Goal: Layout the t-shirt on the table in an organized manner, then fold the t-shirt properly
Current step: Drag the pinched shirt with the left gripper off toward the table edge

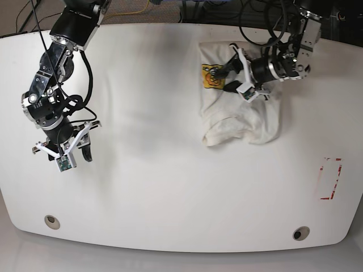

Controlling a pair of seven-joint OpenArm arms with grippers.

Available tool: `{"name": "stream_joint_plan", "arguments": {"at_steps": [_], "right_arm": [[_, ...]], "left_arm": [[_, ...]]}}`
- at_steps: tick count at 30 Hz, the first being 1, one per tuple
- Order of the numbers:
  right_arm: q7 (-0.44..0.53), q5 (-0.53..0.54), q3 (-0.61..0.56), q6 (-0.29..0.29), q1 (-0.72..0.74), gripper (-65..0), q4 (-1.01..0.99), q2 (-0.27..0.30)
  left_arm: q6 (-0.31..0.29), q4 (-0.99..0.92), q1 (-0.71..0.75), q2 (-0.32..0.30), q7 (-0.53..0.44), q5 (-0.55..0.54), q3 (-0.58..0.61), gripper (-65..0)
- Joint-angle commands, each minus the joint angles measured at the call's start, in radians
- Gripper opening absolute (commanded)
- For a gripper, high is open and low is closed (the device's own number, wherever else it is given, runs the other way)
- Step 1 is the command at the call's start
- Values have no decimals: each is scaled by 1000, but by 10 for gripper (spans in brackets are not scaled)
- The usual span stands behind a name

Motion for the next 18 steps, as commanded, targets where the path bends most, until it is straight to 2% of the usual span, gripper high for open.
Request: {"name": "stream_joint_plan", "arguments": {"at_steps": [1,4,12,18], "right_arm": [[22,2,6,-6,11,-403,19,10],[22,2,6,-6,8,-403,19,10],[26,3,6,-6,-24,-403,34,10],[26,3,6,-6,-49,-403,60,9]], "left_arm": [[8,-6,21,-59,65,54,-31,-393],[-12,-8,44,-96,65,55,-69,-393],[-12,-60,68,-158,67,59,-201,-393],[-12,-149,64,-225,65,59,-229,-393]]}}
